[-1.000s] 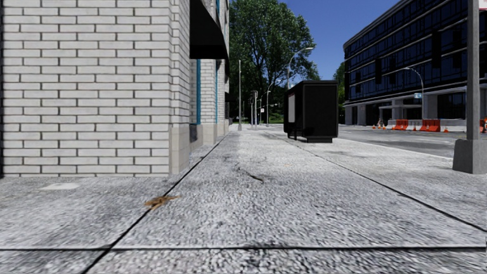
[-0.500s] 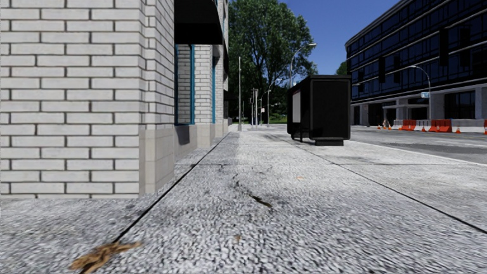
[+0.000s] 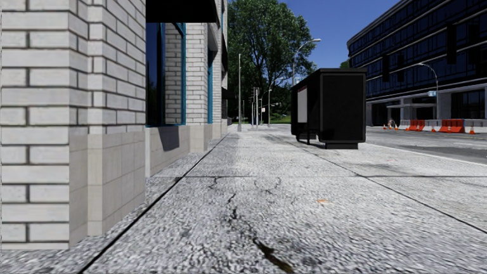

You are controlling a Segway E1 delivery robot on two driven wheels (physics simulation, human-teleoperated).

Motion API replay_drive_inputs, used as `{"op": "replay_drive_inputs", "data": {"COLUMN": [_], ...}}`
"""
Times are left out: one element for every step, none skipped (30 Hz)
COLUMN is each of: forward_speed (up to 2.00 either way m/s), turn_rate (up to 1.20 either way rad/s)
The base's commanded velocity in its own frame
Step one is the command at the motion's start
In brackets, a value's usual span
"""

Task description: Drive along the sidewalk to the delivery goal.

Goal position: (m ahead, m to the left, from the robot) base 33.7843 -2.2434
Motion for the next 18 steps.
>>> {"op": "replay_drive_inputs", "data": {"forward_speed": [2.0, 2.0, 2.0, 2.0, 2.0, 2.0, 2.0, 2.0, 2.0, 2.0, 2.0, 2.0, 2.0, 2.0, 2.0, 2.0, 2.0, 2.0], "turn_rate": [0.0, 0.0, 0.0, 0.0, 0.0, 0.0, 0.0, 0.0, 0.0, 0.0, 0.0, 0.0, 0.0, 0.0, 0.0, 0.0, 0.0, 0.0]}}
